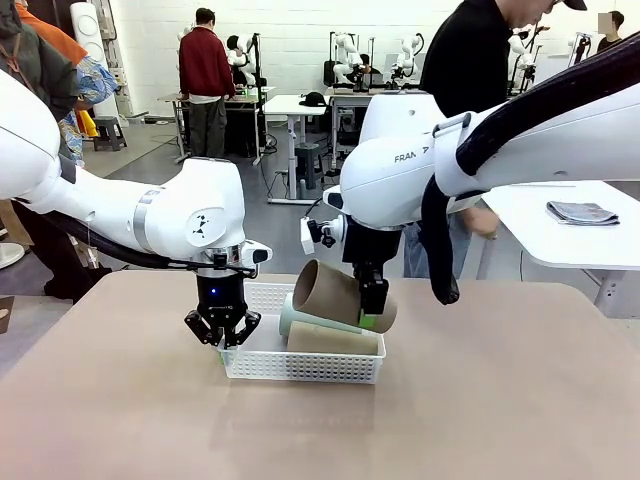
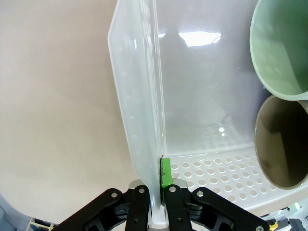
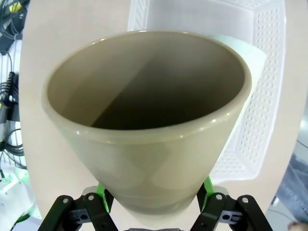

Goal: Clean and organize the cups into the basket.
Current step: Pick up the Reusable plastic cup from the right side of the table and stack it inside the Organizing basket in the center of the table.

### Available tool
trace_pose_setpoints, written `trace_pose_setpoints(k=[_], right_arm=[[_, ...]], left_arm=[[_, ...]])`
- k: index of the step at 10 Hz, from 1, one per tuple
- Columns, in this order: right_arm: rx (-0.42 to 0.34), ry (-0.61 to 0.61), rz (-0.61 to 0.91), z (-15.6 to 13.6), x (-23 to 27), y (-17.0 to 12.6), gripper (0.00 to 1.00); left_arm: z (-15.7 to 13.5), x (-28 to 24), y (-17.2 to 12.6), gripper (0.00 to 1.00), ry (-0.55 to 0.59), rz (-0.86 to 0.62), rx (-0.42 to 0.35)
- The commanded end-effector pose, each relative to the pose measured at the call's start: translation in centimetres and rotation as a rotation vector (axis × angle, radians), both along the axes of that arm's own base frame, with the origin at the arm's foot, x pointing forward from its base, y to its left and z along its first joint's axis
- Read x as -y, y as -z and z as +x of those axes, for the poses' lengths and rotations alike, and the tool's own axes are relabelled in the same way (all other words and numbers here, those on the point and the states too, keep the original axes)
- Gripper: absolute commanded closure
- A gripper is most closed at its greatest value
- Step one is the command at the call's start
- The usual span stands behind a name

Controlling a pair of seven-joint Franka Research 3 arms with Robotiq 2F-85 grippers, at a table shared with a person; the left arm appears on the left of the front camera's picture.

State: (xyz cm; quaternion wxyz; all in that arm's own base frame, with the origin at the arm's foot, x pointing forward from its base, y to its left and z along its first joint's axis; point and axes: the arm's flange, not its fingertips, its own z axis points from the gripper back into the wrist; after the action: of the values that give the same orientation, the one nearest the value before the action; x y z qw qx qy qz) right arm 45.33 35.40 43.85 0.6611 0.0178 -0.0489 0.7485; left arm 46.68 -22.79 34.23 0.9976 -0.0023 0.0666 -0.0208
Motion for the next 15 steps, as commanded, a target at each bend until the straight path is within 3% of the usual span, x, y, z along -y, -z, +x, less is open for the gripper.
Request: trace_pose_setpoints(k=[1, 4, 14, 15], right_arm=[[0.023, 0.025, -0.004, 2.0, -1.6, 0.4, 0.19], [0.054, 0.044, -0.011, 3.7, -2.3, 1.0, 0.19], [-0.014, 0.096, -0.041, 5.6, -0.7, 3.4, 0.19], [-0.018, 0.100, -0.039, 5.6, -0.6, 3.4, 0.13]], left_arm=[[-0.2, -0.1, 0.2, 1.00, 0.003, 0.005, -0.003], [-0.2, -0.1, 0.2, 1.00, 0.003, 0.005, -0.003], [-0.2, -0.1, 0.2, 1.00, 0.003, 0.005, -0.003], [-0.2, -0.1, 0.2, 1.00, 0.003, 0.005, -0.003]])
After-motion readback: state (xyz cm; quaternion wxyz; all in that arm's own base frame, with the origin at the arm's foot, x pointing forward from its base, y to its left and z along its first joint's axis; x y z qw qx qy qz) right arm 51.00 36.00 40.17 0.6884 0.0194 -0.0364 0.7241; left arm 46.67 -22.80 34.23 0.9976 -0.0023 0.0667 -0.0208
